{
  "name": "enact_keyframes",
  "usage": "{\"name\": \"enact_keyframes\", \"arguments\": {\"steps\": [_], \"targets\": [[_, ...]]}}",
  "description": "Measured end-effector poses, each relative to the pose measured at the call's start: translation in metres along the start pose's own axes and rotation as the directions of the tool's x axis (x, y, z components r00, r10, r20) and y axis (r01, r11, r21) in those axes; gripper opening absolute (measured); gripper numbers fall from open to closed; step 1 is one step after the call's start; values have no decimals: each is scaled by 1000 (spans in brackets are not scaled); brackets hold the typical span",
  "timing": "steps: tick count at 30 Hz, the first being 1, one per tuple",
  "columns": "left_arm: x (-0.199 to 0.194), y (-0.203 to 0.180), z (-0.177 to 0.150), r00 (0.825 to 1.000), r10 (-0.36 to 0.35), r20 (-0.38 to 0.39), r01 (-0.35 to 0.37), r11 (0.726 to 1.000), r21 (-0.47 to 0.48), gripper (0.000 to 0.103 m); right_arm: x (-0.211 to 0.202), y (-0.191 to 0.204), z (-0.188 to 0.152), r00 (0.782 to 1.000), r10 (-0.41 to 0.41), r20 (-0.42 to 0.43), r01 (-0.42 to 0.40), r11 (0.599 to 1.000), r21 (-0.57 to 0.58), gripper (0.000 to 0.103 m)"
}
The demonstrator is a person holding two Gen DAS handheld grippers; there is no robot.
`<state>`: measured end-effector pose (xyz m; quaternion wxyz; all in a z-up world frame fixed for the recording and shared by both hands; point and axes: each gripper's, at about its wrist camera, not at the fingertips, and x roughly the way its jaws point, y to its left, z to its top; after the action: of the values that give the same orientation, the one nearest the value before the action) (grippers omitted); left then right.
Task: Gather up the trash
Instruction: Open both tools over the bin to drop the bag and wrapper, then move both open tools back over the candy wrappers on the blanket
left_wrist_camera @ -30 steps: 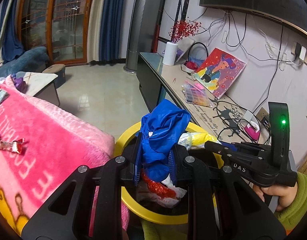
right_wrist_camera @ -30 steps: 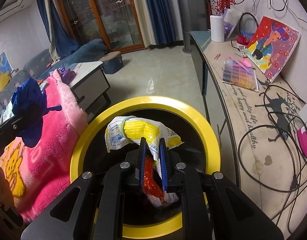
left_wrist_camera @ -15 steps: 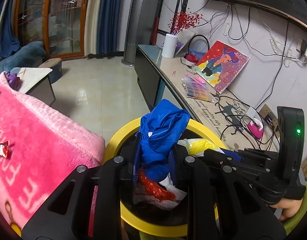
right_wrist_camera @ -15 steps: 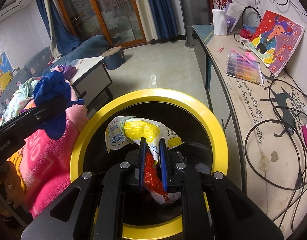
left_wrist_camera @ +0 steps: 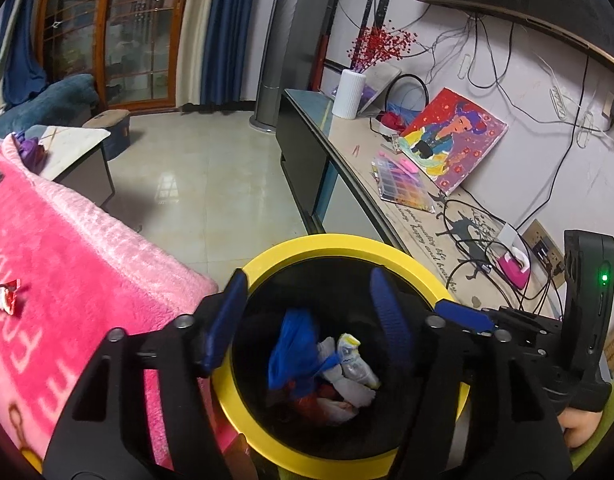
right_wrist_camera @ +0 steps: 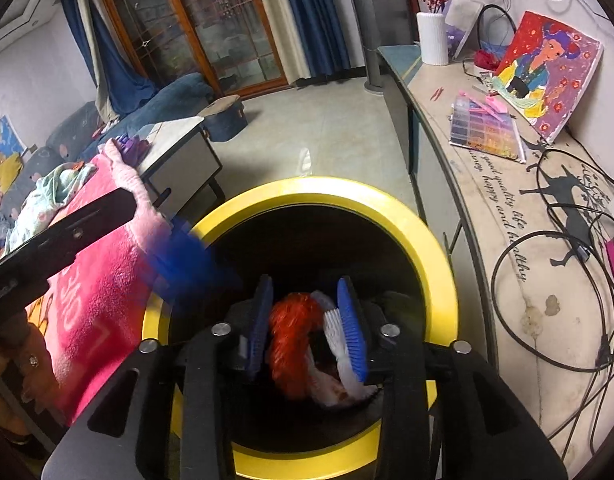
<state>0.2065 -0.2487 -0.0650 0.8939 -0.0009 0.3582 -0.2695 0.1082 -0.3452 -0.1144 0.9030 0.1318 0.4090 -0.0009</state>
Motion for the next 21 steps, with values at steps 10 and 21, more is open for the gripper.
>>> {"name": "enact_keyframes", "arguments": {"steps": [10, 21], "targets": [[-22, 12, -2, 999, 19, 26, -18, 999, -36, 92, -13, -2, 5, 998, -32, 52, 31, 999, 20, 60], [-61, 46, -10, 983, 154, 100, -147, 987, -71, 92, -31, 32, 18, 991, 57, 120, -51, 997, -52, 62]]}}
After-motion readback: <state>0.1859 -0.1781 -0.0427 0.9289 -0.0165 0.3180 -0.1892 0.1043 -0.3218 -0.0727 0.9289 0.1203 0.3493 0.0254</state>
